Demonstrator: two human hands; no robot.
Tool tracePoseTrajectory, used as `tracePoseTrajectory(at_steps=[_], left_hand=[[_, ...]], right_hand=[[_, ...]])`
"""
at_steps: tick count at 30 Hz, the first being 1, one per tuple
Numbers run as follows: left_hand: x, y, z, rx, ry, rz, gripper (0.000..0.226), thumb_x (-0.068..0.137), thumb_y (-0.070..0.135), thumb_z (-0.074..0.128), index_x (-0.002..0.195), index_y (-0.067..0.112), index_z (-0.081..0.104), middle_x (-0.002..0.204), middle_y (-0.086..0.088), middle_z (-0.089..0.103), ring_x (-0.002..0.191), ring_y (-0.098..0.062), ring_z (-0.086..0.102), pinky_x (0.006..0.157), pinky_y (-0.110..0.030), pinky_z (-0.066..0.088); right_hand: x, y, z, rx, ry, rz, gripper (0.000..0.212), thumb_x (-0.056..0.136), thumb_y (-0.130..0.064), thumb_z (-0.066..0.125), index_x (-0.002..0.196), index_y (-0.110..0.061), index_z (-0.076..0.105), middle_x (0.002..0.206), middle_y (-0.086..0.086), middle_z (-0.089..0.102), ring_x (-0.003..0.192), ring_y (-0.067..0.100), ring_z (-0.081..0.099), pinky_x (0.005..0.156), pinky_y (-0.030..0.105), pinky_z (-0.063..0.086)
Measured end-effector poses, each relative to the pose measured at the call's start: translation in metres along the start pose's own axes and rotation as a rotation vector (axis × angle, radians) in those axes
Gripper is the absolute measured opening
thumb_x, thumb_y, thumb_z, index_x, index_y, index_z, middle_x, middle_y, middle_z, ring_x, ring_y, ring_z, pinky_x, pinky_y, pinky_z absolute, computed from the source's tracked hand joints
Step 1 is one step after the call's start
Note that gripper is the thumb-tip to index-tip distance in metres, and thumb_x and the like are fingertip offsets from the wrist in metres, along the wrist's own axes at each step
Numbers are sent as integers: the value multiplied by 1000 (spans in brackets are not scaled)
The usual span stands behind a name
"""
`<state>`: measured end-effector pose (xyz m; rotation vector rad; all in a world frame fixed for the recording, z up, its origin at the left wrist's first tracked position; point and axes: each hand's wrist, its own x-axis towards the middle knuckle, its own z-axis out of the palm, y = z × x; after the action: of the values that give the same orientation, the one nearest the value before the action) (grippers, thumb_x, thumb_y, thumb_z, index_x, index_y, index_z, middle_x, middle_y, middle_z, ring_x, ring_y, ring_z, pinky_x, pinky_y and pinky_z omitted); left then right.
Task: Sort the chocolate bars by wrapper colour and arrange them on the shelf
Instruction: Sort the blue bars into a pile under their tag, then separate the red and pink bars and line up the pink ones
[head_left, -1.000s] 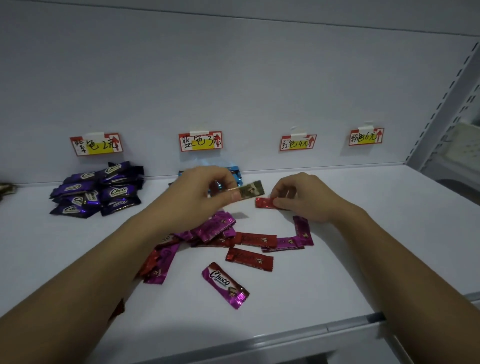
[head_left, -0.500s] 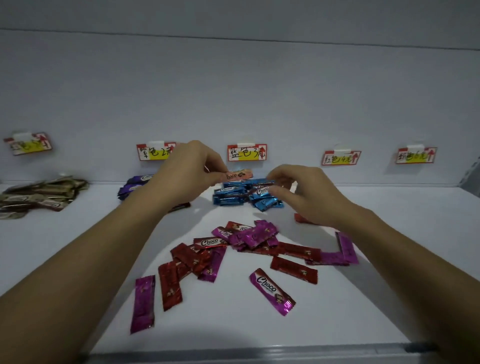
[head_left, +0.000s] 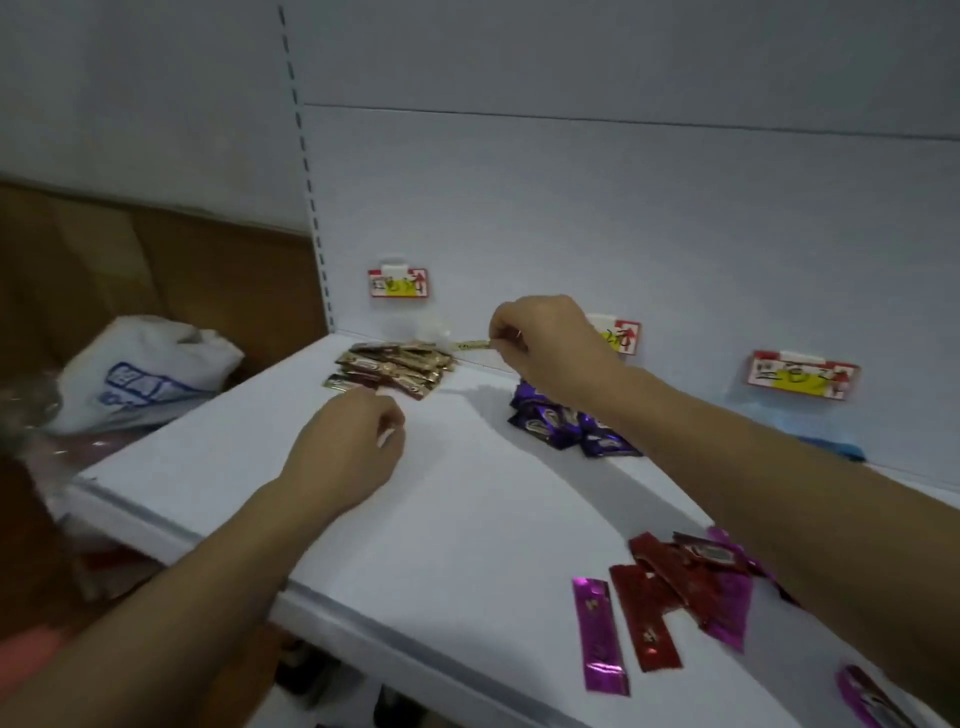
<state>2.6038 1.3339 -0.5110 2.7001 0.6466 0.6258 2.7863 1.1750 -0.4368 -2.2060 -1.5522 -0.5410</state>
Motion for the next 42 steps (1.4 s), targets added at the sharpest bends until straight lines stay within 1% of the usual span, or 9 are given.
tracePoseTrajectory(at_steps=[5, 9, 13, 21, 26, 28, 31, 35, 42], left_hand=[[0, -15, 7, 58, -10, 25, 24, 97, 31, 57, 117, 25, 68, 119, 3, 59, 110, -19, 54, 92, -37, 48], [1, -18, 13, 95, -3, 21, 29, 99, 32, 51, 123, 23, 63, 124, 1, 55, 117, -21, 49, 90, -37, 42], [0, -20, 12, 102, 0, 28, 29, 99, 29, 49, 123, 22, 64, 123, 0, 56, 116, -22, 48, 88, -38, 40], [-15, -6, -10, 53, -98, 208, 23, 98, 27, 57, 117, 27, 68, 113, 6, 59, 107, -14, 55, 91, -40, 51], [-54, 80, -18, -124, -490, 582, 45, 84, 63, 70, 122, 40, 62, 116, 25, 53, 107, 6, 51, 89, -14, 43], [-61, 108, -4, -136, -574, 706, 55, 76, 67, 75, 122, 40, 62, 115, 24, 53, 107, 4, 52, 91, -15, 42], [-59, 138, 19, -196, -519, 776, 50, 76, 64, 76, 117, 38, 64, 108, 20, 54, 100, -2, 55, 89, -29, 49], [-55, 172, 41, -199, -513, 808, 50, 78, 65, 73, 118, 39, 60, 105, 18, 52, 96, -3, 53, 84, -30, 49], [-51, 214, 66, -215, -483, 807, 42, 77, 65, 71, 104, 34, 61, 96, 15, 55, 88, -2, 50, 71, -25, 43]], right_hand=[[69, -37, 63, -104, -31, 69, 20, 90, -3, 57, 90, -11, 75, 89, 7, 68, 82, 26, 63, 76, 38, 55], [79, -49, 96, -254, -129, 115, 17, 85, 2, 58, 78, -9, 69, 79, 8, 60, 73, 28, 60, 63, 34, 49], [72, -49, 101, -270, -182, 78, 15, 92, -18, 60, 83, -11, 70, 79, 7, 58, 75, 29, 59, 59, 32, 38], [-8, -15, 0, -181, -180, -30, 21, 99, -29, 55, 103, -20, 74, 103, 4, 66, 94, 27, 60, 77, 40, 50], [-110, 19, -53, -173, -288, 15, 14, 95, -26, 61, 97, -22, 74, 95, -3, 69, 85, 21, 63, 75, 42, 53], [-147, 24, -69, -120, -340, 76, 16, 97, -28, 61, 106, -25, 75, 99, -7, 71, 83, 13, 63, 79, 36, 53], [-197, 34, -88, -74, -402, 147, 21, 99, -25, 58, 114, -25, 73, 108, -7, 72, 93, 10, 63, 86, 32, 51], [-243, 49, -104, -60, -442, 232, 27, 101, -18, 55, 123, -25, 69, 114, -5, 66, 103, 13, 58, 91, 30, 48], [-296, 66, -134, 92, -202, 457, 35, 102, -7, 49, 123, -26, 69, 123, -9, 67, 112, 7, 58, 95, 24, 46]])
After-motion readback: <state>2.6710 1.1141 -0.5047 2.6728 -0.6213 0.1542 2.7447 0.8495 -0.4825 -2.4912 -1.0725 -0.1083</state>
